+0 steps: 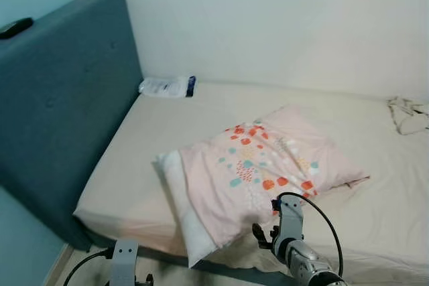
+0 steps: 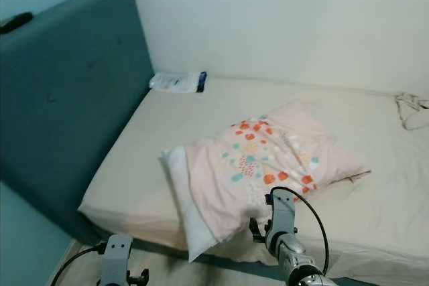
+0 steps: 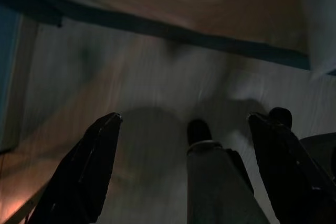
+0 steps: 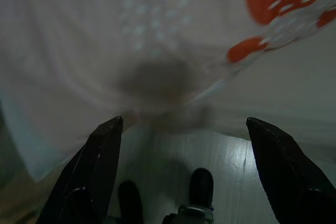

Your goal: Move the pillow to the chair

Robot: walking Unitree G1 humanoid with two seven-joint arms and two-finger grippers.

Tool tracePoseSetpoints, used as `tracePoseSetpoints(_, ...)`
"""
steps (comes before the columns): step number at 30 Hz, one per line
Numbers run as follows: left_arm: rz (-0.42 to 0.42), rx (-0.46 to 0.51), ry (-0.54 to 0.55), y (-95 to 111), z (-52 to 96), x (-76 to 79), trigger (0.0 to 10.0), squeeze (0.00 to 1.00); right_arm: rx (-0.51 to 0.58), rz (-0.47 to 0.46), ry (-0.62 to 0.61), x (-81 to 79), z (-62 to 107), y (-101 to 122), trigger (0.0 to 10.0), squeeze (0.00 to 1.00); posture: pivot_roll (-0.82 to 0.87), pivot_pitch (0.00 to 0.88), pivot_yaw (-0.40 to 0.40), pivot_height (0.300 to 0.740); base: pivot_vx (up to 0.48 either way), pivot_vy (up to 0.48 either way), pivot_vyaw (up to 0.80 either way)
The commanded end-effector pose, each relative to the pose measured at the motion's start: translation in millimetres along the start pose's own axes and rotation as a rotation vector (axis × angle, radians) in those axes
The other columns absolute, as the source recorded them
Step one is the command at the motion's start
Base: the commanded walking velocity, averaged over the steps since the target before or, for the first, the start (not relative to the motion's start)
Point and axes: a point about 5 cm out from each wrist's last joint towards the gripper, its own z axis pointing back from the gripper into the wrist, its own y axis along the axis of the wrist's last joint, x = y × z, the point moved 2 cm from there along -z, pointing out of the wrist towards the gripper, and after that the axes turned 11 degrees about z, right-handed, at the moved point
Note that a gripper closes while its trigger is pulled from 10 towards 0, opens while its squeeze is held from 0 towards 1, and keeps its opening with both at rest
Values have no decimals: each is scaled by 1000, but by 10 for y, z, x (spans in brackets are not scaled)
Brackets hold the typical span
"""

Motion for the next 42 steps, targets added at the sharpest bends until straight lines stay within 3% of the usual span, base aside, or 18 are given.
tracePoseSetpoints(1,-6,-1,-9,-15,3,18,10000,0,-14,6,7,-29,1,-36,10000,0,-114,66,-1,740,480,0,0)
tracePoseSetpoints(5,12,1,-1,-20,6,7,10000,0,-18,6,9,-35,3,-49,10000,0,-113,68,-1,740,480,0,0)
tracePoseSetpoints(20,31,-23,25,-102,28,-46,10000,0,-26,6,14,-44,10,-85,10000,0,-113,83,-1,740,0,0,0)
tracePoseSetpoints(30,25,-33,26,-144,40,-46,10000,0,-26,-23,-25,70,38,-121,10000,0,-116,96,1,740,0,0,0)
tracePoseSetpoints(33,21,-31,16,-145,40,-33,10000,0,16,-110,-47,155,39,-35,10000,0,-119,98,2,740,0,0,0)
tracePoseSetpoints(34,20,-30,9,-145,40,-23,10000,0,59,-216,-59,221,38,50,10000,0,-120,98,3,740,0,0,0)
tracePoseSetpoints(35,20,-30,9,-145,40,-23,10000,0,59,-216,-59,221,38,50,10000,0,-120,98,3,740,0,0,0)
tracePoseSetpoints(38,21,-29,5,-143,39,-16,10000,0,117,-354,-94,353,50,161,10000,0,-120,98,2,740,0,0,0)
tracePoseSetpoints(42,17,-31,-1,-142,38,-6,10000,0,127,-396,-132,457,67,191,10000,0,-124,97,5,740,0,0,0)
